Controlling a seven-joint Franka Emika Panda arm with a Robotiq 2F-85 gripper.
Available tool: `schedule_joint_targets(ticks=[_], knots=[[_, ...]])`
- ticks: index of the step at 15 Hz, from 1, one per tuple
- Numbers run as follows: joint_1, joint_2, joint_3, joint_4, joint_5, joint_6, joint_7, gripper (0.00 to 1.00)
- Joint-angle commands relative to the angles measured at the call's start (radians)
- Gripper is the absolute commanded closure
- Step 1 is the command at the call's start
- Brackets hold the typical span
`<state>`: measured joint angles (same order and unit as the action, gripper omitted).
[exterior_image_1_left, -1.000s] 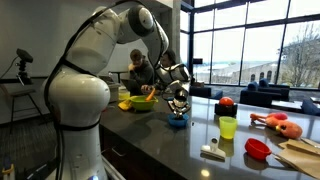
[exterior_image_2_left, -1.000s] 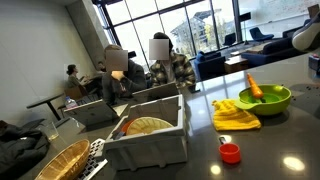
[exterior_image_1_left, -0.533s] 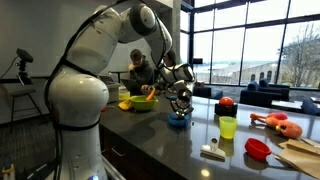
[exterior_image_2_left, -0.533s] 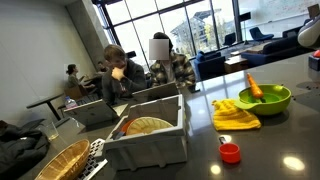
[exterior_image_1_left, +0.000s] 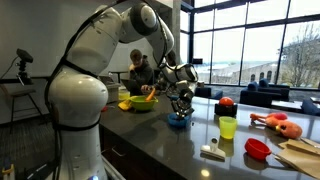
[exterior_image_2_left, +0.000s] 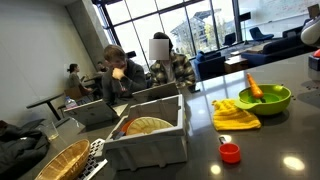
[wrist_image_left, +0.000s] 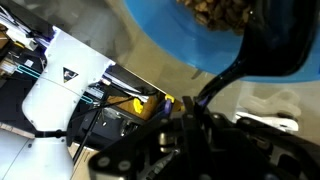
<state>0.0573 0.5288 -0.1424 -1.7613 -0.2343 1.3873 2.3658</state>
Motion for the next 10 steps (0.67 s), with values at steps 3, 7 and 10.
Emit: schedule_joint_targets(ticks=[3, 7, 10], knots=[[-0.013, -0.029, 0.01, 0.003, 0.018, -0.019, -0.019, 0.99], [-0.021, -0.011, 0.017, 0.023, 0.042, -0.036, -0.059, 0.99], [-0.022, -0.004, 0.016, 0.03, 0.058, -0.05, -0.084, 0.99]])
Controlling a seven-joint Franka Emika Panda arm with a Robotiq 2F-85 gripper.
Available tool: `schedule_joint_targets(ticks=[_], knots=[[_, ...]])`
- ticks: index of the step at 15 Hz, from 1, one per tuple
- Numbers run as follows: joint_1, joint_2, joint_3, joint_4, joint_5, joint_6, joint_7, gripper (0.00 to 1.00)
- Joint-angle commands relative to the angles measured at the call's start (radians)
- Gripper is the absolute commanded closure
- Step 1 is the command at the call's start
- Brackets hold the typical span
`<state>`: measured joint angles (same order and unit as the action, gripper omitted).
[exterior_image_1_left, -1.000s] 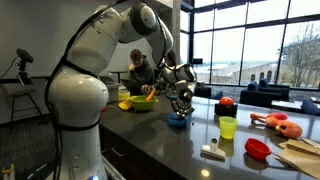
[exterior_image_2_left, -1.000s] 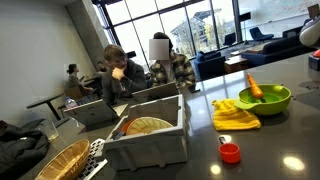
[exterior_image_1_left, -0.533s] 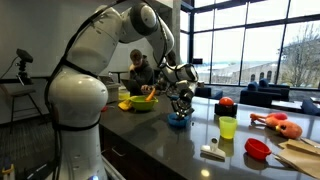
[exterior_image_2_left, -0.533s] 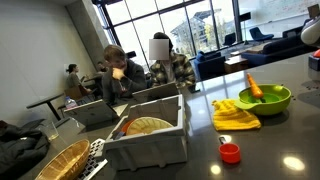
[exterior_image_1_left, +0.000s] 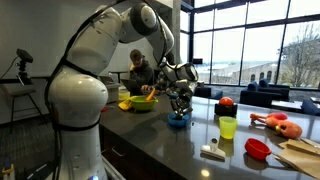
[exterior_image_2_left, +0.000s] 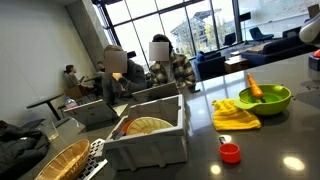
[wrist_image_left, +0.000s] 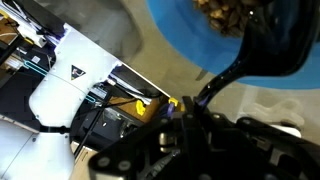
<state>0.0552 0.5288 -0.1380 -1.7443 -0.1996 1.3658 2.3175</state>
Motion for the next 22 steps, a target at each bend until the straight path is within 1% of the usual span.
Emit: schedule_joint_targets(ticks=[1, 4, 22], knots=[[-0.02, -0.002, 0.011, 0.015, 0.029, -0.035, -0.045, 0.99], [-0.024, 0.005, 0.011, 0.02, 0.037, -0.053, -0.081, 0.99], [-0.069, 0.053, 0.0, 0.044, 0.121, -0.074, -0.274, 0.99]])
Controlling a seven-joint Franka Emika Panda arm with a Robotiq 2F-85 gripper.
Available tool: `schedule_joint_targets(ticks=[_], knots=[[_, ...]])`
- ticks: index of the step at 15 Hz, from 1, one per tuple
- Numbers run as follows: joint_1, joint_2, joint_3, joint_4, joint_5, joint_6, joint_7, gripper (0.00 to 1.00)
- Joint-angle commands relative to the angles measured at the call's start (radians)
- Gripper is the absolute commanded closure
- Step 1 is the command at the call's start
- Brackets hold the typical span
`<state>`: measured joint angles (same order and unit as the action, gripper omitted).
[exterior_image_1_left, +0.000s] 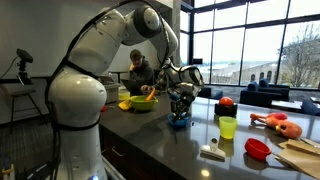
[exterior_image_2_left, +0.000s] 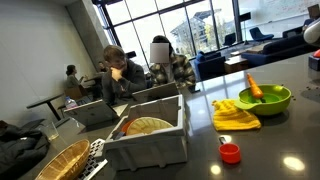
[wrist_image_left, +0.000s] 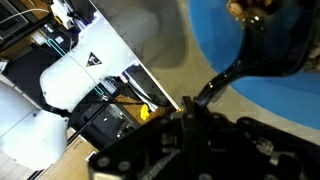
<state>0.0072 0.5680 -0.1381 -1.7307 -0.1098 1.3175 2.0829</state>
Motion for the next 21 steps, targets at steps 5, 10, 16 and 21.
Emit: schedule_joint_targets(ticks=[5, 10, 16, 21], knots=[[-0.036, 0.011, -0.011, 0.04, 0.046, -0.031, -0.065, 0.99], [-0.047, 0.004, -0.017, 0.049, 0.053, -0.036, -0.077, 0.99], [-0.058, -0.005, -0.022, 0.068, 0.065, -0.049, -0.093, 0.99], [-0.062, -0.025, -0.03, 0.081, 0.061, -0.067, -0.091, 0.99]])
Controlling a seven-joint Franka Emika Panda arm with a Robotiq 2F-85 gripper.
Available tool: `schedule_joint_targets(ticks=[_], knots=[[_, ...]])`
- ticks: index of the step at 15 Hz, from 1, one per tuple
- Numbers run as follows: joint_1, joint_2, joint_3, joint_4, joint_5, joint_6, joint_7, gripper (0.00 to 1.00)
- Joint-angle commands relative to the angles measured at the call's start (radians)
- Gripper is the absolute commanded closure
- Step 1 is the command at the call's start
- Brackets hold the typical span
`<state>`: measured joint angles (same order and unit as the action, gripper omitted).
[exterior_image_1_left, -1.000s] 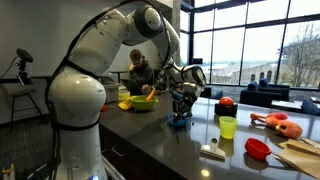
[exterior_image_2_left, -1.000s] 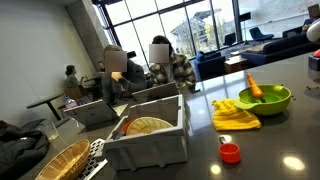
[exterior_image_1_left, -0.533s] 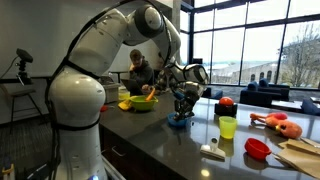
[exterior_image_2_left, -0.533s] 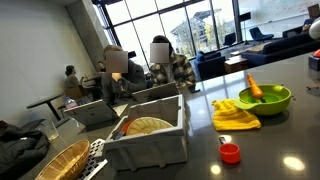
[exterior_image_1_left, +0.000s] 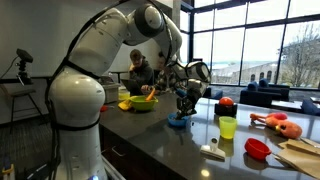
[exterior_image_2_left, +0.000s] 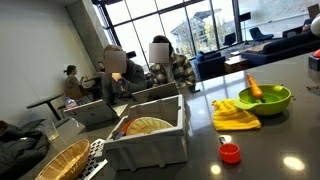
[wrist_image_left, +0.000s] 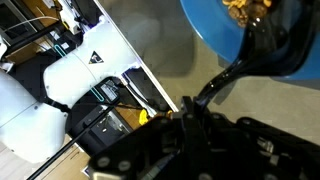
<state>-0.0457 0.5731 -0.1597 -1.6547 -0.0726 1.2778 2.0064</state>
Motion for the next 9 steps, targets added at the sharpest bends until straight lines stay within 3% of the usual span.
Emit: schedule_joint_targets(ticks=[1, 9], knots=[[-0.009, -0.034, -0.012, 0.008, 0.022, -0.032, -0.012, 0.99], [-0.006, -0.095, -0.026, 0.017, 0.011, -0.064, 0.008, 0.99]])
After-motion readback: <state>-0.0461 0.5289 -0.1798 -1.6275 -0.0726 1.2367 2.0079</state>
